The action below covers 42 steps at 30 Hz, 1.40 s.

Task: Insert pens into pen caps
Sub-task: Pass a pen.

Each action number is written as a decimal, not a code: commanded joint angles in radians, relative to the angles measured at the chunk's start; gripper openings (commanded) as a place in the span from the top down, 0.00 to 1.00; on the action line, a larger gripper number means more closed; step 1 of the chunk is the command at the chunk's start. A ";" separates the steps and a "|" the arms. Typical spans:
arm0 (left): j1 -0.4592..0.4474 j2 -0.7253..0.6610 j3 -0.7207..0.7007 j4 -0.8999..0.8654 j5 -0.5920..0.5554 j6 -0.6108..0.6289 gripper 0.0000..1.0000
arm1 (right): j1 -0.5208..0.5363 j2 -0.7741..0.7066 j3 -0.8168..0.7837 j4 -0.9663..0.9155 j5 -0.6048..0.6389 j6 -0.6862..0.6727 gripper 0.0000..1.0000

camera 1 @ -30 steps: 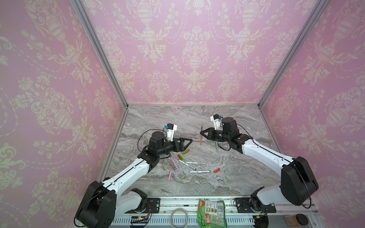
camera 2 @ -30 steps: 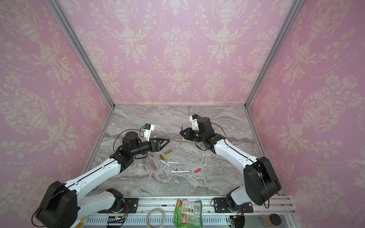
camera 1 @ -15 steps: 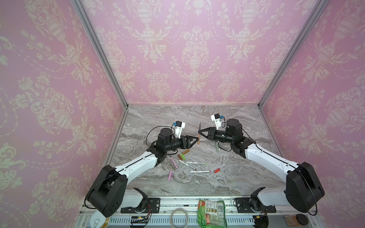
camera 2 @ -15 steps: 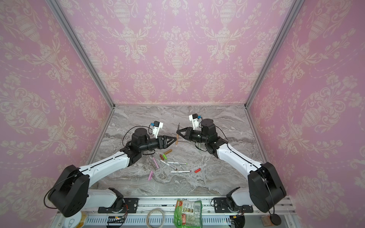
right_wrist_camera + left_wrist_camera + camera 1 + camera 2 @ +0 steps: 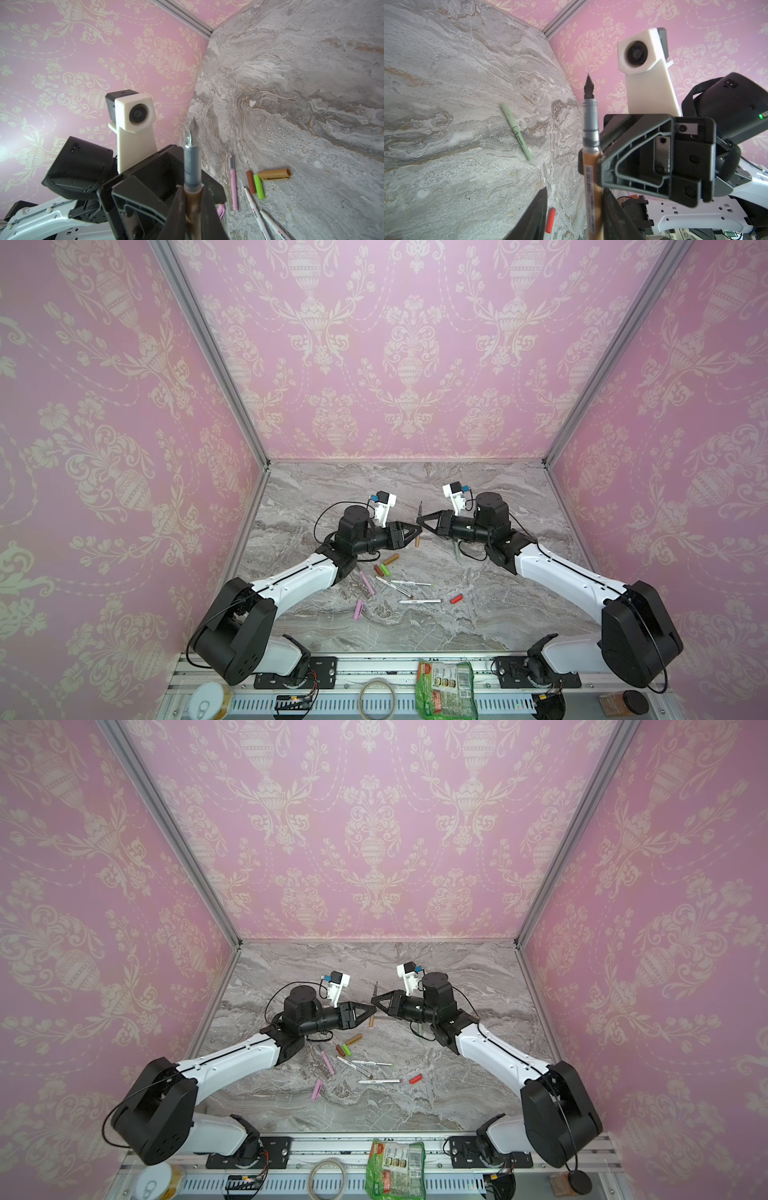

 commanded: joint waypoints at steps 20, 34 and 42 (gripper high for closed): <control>-0.016 0.032 0.062 -0.104 0.034 0.012 1.00 | 0.006 -0.023 0.032 -0.061 0.029 -0.098 1.00; 0.004 -0.080 0.084 -0.435 -0.176 0.203 1.00 | 0.048 -0.046 0.156 -0.385 0.108 -0.318 0.71; 0.046 -0.259 0.044 -0.622 -0.395 0.313 1.00 | 0.108 -0.009 0.225 -0.566 0.167 -0.466 0.55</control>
